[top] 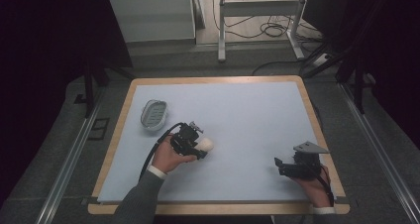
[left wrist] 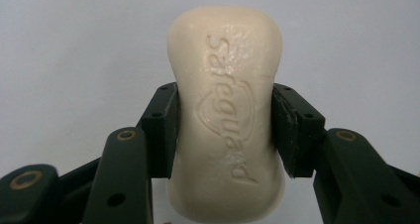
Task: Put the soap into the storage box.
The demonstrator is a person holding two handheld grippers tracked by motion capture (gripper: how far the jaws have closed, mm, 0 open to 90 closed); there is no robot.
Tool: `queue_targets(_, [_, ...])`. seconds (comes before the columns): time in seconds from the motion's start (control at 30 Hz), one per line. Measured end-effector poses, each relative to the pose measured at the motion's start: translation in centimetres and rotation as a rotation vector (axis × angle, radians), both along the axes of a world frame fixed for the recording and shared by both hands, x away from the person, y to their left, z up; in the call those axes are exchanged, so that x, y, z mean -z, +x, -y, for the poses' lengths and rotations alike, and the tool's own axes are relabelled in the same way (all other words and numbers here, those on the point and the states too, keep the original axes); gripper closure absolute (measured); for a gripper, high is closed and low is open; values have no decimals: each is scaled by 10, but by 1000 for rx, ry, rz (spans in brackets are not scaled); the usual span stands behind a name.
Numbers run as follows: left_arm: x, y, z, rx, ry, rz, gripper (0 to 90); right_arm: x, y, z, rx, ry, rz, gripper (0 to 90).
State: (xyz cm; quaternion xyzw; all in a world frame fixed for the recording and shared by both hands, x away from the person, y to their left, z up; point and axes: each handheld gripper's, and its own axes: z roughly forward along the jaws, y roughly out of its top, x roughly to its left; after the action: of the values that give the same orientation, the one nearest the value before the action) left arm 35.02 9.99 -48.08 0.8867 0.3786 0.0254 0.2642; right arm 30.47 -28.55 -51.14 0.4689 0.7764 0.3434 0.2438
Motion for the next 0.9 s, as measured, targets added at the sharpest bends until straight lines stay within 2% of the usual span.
queue_targets(0.5, [-3, 8, -25, -50, -31, -6, 494, 0, 0, 1, 4, -3, -1, 94])
queue_targets(0.9, [-11, 12, -39, -77, -28, 7, 494, 1, 0, 1, 3, -5, 0, 94])
